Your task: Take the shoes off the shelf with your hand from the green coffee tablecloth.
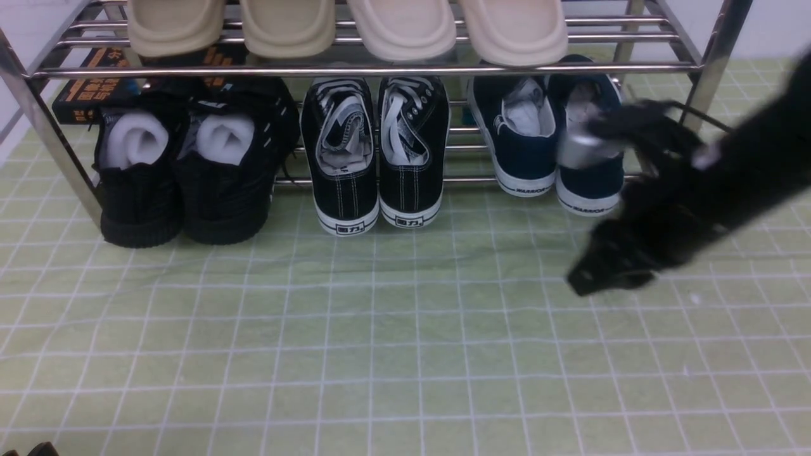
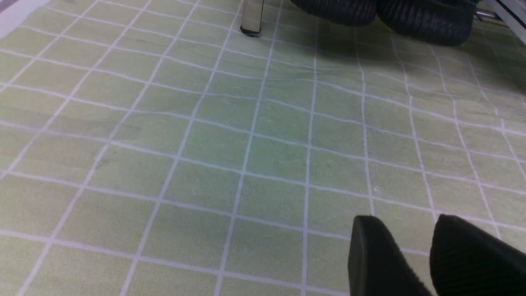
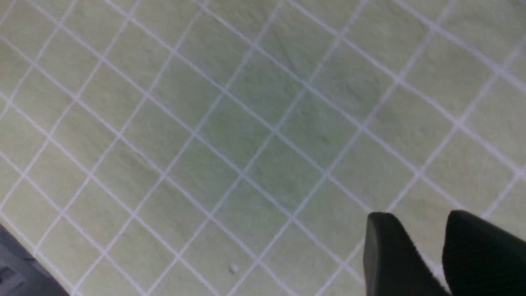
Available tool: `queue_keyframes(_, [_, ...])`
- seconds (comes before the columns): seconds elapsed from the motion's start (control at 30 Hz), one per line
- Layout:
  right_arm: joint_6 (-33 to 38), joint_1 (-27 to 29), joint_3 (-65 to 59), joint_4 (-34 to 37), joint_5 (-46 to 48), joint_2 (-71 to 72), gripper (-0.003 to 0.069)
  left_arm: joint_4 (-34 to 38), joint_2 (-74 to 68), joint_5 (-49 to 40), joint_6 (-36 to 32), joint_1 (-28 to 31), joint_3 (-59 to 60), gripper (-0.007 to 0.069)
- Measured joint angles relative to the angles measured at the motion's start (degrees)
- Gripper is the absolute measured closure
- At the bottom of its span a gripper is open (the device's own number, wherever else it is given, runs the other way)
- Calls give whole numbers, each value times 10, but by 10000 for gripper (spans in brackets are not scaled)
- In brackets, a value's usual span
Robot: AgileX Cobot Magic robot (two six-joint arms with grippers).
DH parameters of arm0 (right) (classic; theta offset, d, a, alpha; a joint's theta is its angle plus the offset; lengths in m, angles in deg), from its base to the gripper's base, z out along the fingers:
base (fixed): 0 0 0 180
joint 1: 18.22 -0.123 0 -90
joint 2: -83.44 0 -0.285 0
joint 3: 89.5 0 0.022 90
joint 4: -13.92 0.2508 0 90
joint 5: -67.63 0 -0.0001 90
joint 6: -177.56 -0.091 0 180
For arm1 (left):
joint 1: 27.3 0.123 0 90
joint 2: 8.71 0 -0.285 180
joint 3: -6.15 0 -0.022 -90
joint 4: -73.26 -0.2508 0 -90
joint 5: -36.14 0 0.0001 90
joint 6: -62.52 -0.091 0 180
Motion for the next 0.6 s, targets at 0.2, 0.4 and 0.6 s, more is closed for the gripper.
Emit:
queue_keyframes(0.2, [-101,-37,127,-98,-19,-70,321,0,0,0,0,0,0,384])
queue_keyframes(0.4, [-172,-41,217,-163,-86,-155,225,0,0,0,0,0,0,384])
queue_keyframes(0.6, [-180,-41,240,-242,-165,-206,188,0,0,0,0,0,0,384])
